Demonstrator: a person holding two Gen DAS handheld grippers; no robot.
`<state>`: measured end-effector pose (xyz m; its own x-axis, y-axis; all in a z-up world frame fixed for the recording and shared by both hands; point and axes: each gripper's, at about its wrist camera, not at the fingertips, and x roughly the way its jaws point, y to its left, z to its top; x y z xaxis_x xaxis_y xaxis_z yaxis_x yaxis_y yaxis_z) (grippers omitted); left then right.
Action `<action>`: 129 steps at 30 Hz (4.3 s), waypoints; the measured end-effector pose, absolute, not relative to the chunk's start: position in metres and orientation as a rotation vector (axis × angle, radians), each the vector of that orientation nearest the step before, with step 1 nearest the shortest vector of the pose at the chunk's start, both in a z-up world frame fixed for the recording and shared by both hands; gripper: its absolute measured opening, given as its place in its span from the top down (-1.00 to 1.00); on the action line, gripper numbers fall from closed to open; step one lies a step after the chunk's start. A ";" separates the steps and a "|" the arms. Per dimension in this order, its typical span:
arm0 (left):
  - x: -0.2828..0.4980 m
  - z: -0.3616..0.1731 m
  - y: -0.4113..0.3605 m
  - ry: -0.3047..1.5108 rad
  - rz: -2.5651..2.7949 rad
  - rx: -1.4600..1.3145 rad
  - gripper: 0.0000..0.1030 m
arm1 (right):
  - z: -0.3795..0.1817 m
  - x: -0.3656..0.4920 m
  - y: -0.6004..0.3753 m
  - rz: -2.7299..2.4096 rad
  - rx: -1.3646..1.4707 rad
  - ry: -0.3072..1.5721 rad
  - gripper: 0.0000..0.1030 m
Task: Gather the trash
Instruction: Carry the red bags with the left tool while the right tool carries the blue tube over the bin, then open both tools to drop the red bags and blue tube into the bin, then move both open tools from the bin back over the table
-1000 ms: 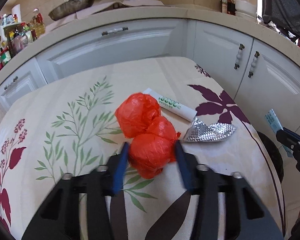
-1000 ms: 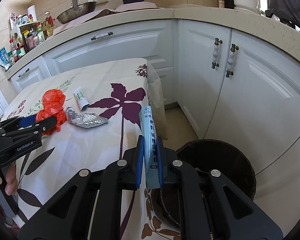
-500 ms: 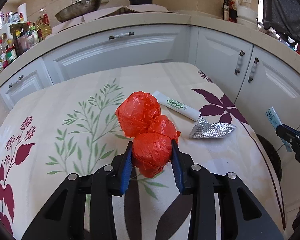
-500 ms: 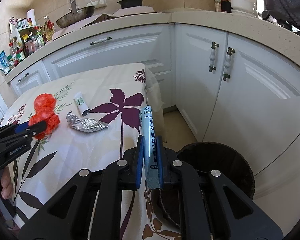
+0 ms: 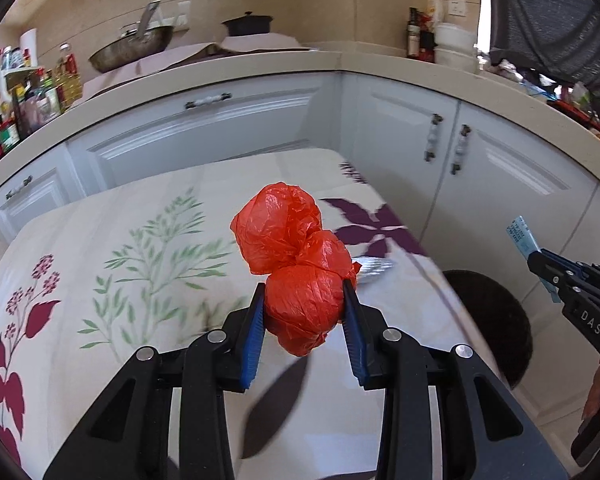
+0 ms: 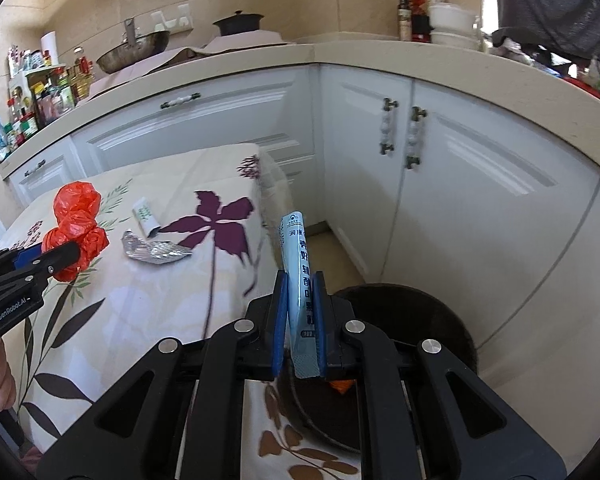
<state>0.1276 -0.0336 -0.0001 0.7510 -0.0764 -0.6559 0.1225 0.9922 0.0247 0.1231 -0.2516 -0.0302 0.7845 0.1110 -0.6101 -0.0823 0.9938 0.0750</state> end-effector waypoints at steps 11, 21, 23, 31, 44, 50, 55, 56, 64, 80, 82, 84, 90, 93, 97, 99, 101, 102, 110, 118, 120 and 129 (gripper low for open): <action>0.118 0.008 -0.097 0.671 -0.211 0.076 0.30 | -0.025 0.096 -0.294 -0.010 0.050 0.631 0.77; 0.111 0.000 -0.146 0.671 -0.277 0.133 0.30 | -0.027 0.080 -0.327 -0.075 0.077 0.625 0.77; 0.109 0.000 -0.153 0.668 -0.283 0.146 0.30 | -0.028 0.078 -0.334 -0.087 0.085 0.621 0.77; 0.103 -0.005 -0.176 0.663 -0.311 0.179 0.30 | -0.030 0.074 -0.350 -0.113 0.106 0.614 0.77; 0.107 -0.016 -0.197 0.664 -0.311 0.202 0.29 | -0.036 0.074 -0.361 -0.131 0.130 0.611 0.77; 0.113 -0.019 -0.207 0.660 -0.310 0.201 0.29 | -0.041 0.080 -0.364 -0.128 0.136 0.614 0.77; 0.119 -0.025 -0.218 0.661 -0.312 0.209 0.29 | -0.048 0.087 -0.367 -0.130 0.144 0.621 0.77; 0.120 -0.026 -0.220 0.663 -0.312 0.213 0.29 | -0.049 0.087 -0.368 -0.130 0.145 0.621 0.77; 0.132 -0.034 -0.227 0.694 -0.310 0.212 0.28 | -0.058 0.098 -0.373 -0.143 0.153 0.637 0.77; 0.141 -0.042 -0.234 0.724 -0.298 0.189 -0.08 | -0.073 0.116 -0.378 -0.169 0.160 0.658 0.27; 0.142 -0.042 -0.235 0.726 -0.297 0.189 -0.10 | -0.074 0.117 -0.379 -0.170 0.165 0.660 0.27; 0.141 -0.041 -0.234 0.730 -0.298 0.190 -0.11 | -0.073 0.116 -0.379 -0.174 0.166 0.657 0.24; 0.138 -0.037 -0.231 0.717 -0.299 0.188 -0.22 | -0.070 0.111 -0.378 -0.182 0.164 0.648 0.09; 0.136 -0.032 -0.226 0.709 -0.300 0.180 -0.28 | -0.067 0.110 -0.377 -0.184 0.165 0.645 0.05; 0.133 -0.026 -0.215 0.697 -0.296 0.164 -0.40 | -0.064 0.110 -0.372 -0.177 0.163 0.638 -0.05; 0.132 -0.022 -0.207 0.690 -0.291 0.158 -0.41 | -0.061 0.111 -0.366 -0.166 0.159 0.638 -0.06; 0.130 -0.019 -0.198 0.687 -0.281 0.154 -0.42 | -0.059 0.112 -0.359 -0.148 0.159 0.636 -0.06; 0.130 -0.018 -0.193 0.685 -0.276 0.151 -0.42 | -0.058 0.113 -0.356 -0.140 0.159 0.635 -0.06; 0.132 -0.007 -0.136 0.672 -0.174 0.112 -0.45 | -0.046 0.125 -0.311 -0.049 0.133 0.627 -0.17; 0.133 -0.002 -0.068 0.668 -0.038 0.073 -0.46 | -0.038 0.140 -0.254 0.064 0.083 0.634 -0.19; 0.132 -0.001 -0.050 0.666 -0.004 0.065 -0.46 | -0.036 0.144 -0.238 0.095 0.070 0.636 -0.26; 0.130 -0.001 0.019 0.671 0.121 0.016 -0.47 | -0.033 0.158 -0.177 0.204 -0.004 0.655 -0.32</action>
<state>0.1301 0.0186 -0.0011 0.7765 0.1174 -0.6190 -0.1068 0.9928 0.0543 0.1582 -0.1768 -0.0330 0.7736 0.1874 -0.6053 -0.1900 0.9799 0.0606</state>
